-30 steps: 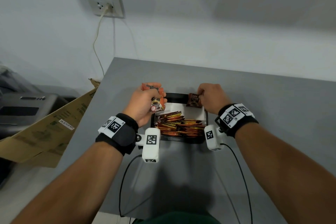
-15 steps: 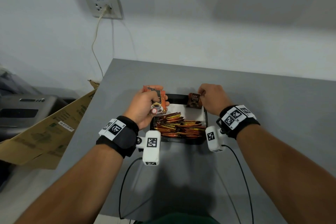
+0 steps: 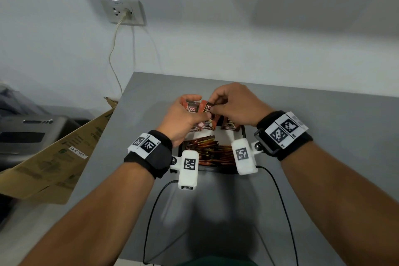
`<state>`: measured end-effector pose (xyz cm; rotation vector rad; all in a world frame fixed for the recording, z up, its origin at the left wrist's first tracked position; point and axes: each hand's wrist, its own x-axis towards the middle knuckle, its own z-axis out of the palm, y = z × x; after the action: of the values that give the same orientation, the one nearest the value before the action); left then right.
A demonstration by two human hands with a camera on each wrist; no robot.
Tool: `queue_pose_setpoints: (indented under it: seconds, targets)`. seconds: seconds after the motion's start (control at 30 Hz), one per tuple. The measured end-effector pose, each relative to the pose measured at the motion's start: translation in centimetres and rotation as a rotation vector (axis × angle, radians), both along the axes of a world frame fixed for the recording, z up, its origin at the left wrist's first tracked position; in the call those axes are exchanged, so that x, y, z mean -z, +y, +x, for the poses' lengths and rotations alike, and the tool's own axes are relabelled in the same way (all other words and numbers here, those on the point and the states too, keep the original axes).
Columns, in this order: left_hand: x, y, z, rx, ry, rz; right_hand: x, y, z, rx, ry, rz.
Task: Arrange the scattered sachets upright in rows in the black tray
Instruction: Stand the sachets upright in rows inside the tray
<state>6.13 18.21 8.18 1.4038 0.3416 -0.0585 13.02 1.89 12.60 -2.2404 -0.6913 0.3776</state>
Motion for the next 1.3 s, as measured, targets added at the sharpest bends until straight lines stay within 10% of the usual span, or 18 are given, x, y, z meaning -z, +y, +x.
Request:
queue_pose_setpoints:
  seconds: [0.37, 1.3]
  targets:
    - [1.2, 2.2, 0.3, -0.196, 0.074, 0.031, 4.4, 1.5, 2.0, -0.023, -0.19, -0.518]
    - [1.4, 2.1, -0.4, -0.117, 0.127, -0.014, 5.6, 1.7, 2.5, -0.058, -0.293, -0.579]
